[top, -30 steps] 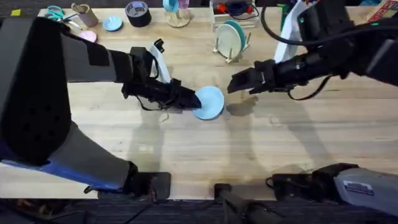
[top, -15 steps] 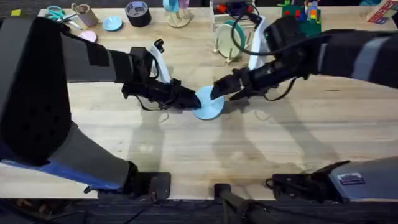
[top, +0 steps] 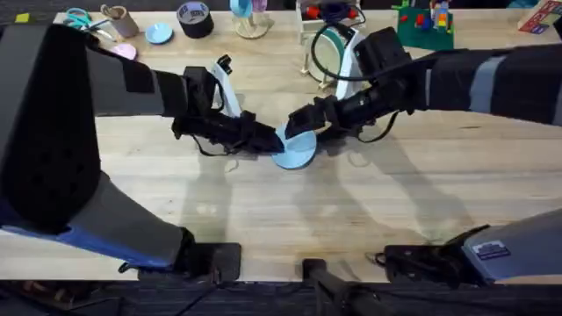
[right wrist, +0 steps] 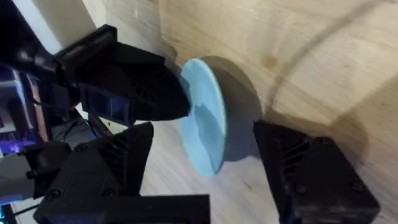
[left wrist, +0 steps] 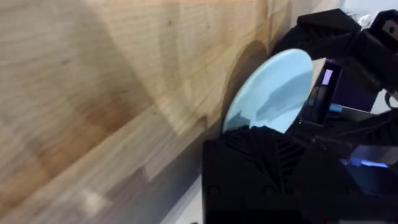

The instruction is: Pick up the plates from the table one by one and place each into a slot on the dish rack.

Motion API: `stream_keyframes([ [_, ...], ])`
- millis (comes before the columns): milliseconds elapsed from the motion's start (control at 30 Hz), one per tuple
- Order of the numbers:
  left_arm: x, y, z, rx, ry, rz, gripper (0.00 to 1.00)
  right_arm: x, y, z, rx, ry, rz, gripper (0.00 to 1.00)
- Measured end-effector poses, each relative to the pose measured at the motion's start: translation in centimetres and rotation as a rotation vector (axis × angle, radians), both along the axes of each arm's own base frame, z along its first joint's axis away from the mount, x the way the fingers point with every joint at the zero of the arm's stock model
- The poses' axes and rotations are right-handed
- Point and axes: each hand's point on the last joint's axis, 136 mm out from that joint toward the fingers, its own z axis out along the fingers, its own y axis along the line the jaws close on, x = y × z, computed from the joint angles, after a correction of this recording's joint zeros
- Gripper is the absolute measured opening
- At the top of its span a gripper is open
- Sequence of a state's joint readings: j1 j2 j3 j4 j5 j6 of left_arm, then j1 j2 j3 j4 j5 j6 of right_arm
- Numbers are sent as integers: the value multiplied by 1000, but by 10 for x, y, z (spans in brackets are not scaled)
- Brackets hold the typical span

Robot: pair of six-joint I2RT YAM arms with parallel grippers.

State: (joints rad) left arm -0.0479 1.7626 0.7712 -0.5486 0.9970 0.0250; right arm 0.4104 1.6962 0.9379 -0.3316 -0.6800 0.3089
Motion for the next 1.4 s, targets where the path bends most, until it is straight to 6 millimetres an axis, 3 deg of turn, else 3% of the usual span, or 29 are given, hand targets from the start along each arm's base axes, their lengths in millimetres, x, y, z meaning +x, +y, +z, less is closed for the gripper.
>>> stream_keyframes([
  [167,0,0,0,0,0,0,41,-3,8,-2,5,0,15,853],
  [300,0,0,0,0,0,0,41,-8,13,-6,4,21,28,636],
  [500,0,0,0,2,1,0,41,-9,13,-6,4,29,24,443],
  [600,0,1,0,-1,5,5,41,-7,10,-8,-9,27,13,155],
  [667,0,1,1,-3,9,7,41,-7,9,-8,-3,33,10,85],
  [767,0,2,1,-6,10,10,41,-7,11,-5,16,38,14,39],
  [1133,-1,2,2,0,7,4,40,-8,11,-5,20,42,13,30],
  [1400,3,15,15,136,-79,-13,40,-6,9,1,19,28,4,32],
])
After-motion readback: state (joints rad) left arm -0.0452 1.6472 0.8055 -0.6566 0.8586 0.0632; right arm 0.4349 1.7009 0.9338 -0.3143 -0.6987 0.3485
